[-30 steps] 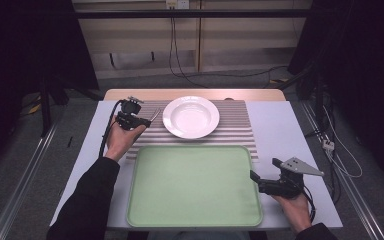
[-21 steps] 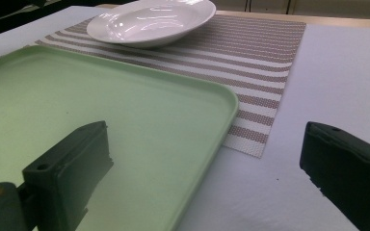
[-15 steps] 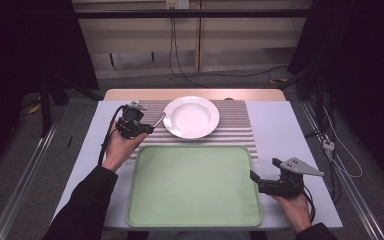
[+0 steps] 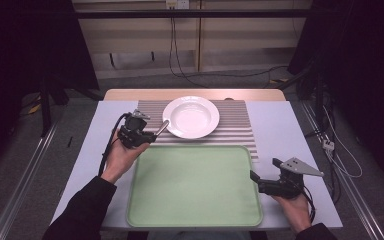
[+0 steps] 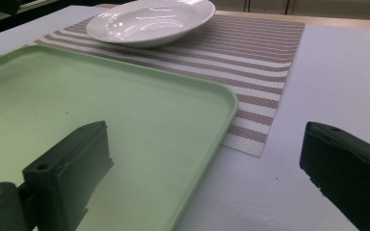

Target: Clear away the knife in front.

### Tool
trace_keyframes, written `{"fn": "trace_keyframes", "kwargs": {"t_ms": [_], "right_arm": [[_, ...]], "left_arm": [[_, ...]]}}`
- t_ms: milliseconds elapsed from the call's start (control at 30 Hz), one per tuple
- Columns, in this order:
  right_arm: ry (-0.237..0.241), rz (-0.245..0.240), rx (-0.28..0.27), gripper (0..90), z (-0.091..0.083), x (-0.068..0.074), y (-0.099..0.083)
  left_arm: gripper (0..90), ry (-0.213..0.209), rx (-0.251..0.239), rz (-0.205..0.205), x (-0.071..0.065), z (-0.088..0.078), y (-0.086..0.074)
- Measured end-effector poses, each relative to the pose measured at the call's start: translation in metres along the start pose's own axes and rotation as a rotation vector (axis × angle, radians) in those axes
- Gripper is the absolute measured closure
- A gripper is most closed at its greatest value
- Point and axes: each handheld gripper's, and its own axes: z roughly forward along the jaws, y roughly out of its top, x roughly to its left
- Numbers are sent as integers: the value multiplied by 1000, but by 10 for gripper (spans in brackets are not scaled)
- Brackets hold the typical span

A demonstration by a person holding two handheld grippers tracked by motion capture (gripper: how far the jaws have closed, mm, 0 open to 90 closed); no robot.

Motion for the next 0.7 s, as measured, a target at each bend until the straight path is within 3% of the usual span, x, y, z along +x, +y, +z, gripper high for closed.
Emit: {"fn": "trace_keyframes", "kwargs": {"t_ms": [133,700], "right_arm": [[-1,1,0,35,0,0,0],[-2,-2,0,36,0,0,0]], "left_arm": [[800,-20,-13,-17,-6,-2,-4],[800,-63,25,20,-46,3,-20]]}}
